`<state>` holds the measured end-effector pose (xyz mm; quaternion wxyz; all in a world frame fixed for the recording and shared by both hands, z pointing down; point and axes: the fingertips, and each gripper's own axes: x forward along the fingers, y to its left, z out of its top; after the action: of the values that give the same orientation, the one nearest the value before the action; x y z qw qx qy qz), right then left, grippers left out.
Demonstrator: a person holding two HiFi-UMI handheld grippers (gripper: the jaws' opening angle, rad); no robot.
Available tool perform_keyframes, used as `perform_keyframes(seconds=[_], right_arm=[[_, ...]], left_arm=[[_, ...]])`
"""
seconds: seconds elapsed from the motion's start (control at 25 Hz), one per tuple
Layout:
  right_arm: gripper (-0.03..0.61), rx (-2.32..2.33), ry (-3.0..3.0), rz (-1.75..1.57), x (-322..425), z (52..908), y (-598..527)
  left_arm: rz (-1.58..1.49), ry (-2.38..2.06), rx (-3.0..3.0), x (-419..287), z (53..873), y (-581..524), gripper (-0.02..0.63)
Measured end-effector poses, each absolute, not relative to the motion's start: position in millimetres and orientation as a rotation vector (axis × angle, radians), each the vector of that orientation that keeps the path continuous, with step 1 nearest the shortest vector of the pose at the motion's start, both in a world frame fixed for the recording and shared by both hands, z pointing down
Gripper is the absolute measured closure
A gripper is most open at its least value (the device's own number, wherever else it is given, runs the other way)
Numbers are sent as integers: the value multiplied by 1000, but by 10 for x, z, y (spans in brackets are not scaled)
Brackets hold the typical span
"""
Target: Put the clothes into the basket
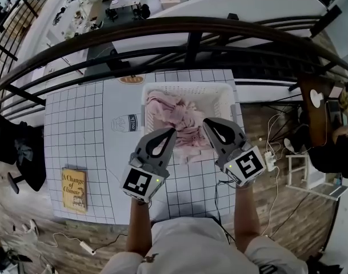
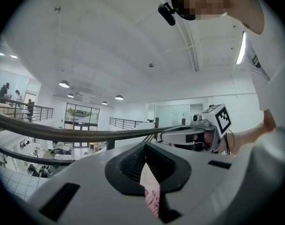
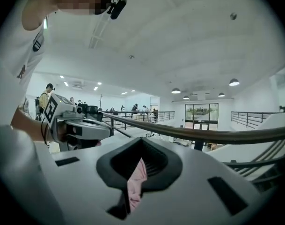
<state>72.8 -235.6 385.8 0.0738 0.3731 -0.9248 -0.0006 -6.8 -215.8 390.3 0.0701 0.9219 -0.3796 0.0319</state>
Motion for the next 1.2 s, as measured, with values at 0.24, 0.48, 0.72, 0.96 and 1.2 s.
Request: perform_keyframes(seconds=[0.24, 0.48, 0.72, 0.96, 1.2], right_arm=[[563, 1166, -2820, 43, 785, 3796, -2132], [565, 1188, -2853, 70, 786, 3802, -1989], [565, 1198, -2850, 67, 818, 3793, -1986], [565, 1203, -2841, 66, 871, 3803, -1992], [565, 1203, -2837, 66, 903, 3812, -1975]], left_arm=[[58, -1140, 2781, -76, 3788, -1989, 612], [38, -1140, 2788, -63, 3742, -1903, 612], [42, -1141, 2798, -54, 3725, -1897, 612], [46, -1145, 2806, -37, 3747, -1910, 612], [47, -1140, 2813, 4, 3761, -1906, 612]])
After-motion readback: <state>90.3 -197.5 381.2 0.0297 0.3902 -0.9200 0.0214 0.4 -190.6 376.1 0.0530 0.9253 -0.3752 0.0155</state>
